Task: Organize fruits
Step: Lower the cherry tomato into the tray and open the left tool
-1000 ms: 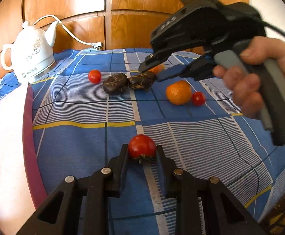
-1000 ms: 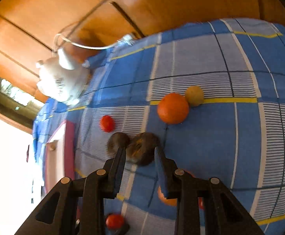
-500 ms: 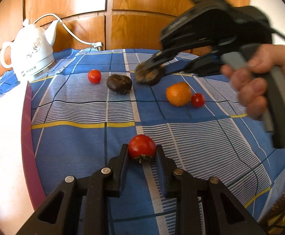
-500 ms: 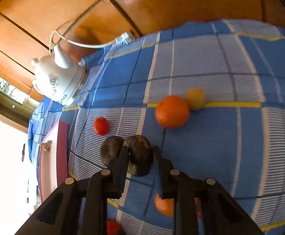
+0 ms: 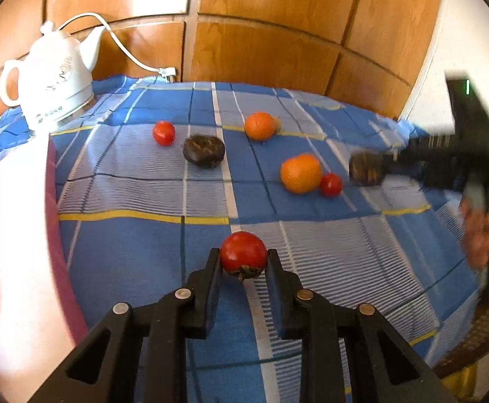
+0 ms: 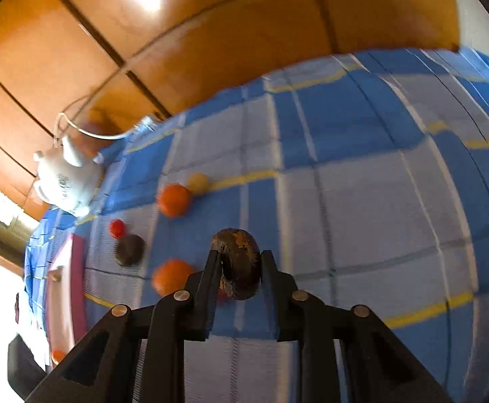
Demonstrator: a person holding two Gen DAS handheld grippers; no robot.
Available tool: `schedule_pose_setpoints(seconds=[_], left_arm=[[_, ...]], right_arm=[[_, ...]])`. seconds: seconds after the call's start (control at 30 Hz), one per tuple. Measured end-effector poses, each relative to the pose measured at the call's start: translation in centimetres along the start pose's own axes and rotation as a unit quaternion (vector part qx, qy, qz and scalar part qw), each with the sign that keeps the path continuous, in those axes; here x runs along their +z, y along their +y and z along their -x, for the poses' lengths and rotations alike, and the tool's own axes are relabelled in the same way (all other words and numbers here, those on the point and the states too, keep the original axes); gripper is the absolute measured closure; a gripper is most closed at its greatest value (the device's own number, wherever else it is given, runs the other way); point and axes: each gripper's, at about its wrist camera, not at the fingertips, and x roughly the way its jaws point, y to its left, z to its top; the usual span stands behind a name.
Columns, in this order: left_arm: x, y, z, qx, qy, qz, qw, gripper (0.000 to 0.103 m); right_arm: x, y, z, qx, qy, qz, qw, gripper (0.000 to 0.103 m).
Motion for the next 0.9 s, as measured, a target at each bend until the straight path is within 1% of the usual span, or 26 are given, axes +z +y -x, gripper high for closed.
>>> schedule_pose_setpoints(seconds=[0.1,0.17,0.27,0.37,0.4,0.47,0.6,0.67,0.7,0.73,0.77,0.83,0.9], left_arm=[[0.9,1.1,2.1,-0.005,-0.015,0.026,0.9995,0.078],[1.8,2.7,3.7,-0.005,-0.025,0.055,0.9981,0.078],[3.0,6.0,5.8,0.006,-0.039,0.1,0.9942,0.077],[3.9,10.2,6.8,0.038,-0.041,0.146,0.9877,0.077],[4.2,11.8,7.0,0.063,-0.043,0.158,0.9845,0.077],[4.7,14.1,6.8,0.093,-0.036,0.169,0.9806,0.077],[4.9,19.1,5.6,0.158,-0.009,0.205,0.966,0.077],[4.6,21.2,4.9,0.18,0.002,0.216,0.9595,0.077],[4.4,22.3,4.6,0.196,0.008,0.226,0.9542,0.077],[4.2,23.0,4.4,0.204,0.012,0.231,0.9514,0.077],[4.0,23.7,4.3,0.207,0.014,0.232,0.9505,0.077],[3.6,24.5,4.3,0.227,0.016,0.235,0.9449,0.076],[3.1,24.7,4.7,0.231,0.012,0.24,0.9429,0.076]], right_arm=[[-1.1,-0.9,-0.5,-0.001,0.008,-0.013,1.0,0.079],[-1.5,-1.4,-0.7,-0.003,0.009,-0.016,1.0,0.079],[-1.6,-1.8,-0.6,0.006,0.004,-0.026,1.0,0.079],[-1.7,-1.8,-0.7,0.006,0.003,-0.022,1.0,0.079],[-1.7,-1.7,-0.7,0.006,0.002,-0.021,1.0,0.079],[-1.8,-1.8,-0.6,0.006,0.001,-0.021,1.0,0.079],[-1.9,-1.7,-0.6,0.007,0.001,-0.02,1.0,0.08],[-1.9,-1.7,-0.6,0.007,0.001,-0.02,1.0,0.08],[-1.9,-1.7,-0.7,0.006,0.001,-0.019,1.0,0.08],[-1.9,-1.7,-0.7,0.005,0.001,-0.018,1.0,0.08],[-1.8,-1.6,-0.6,0.005,0.001,-0.017,1.0,0.08],[-1.8,-1.6,-0.6,0.003,0.001,-0.014,1.0,0.08],[-1.8,-1.6,-0.6,0.003,0.002,-0.014,1.0,0.08]])
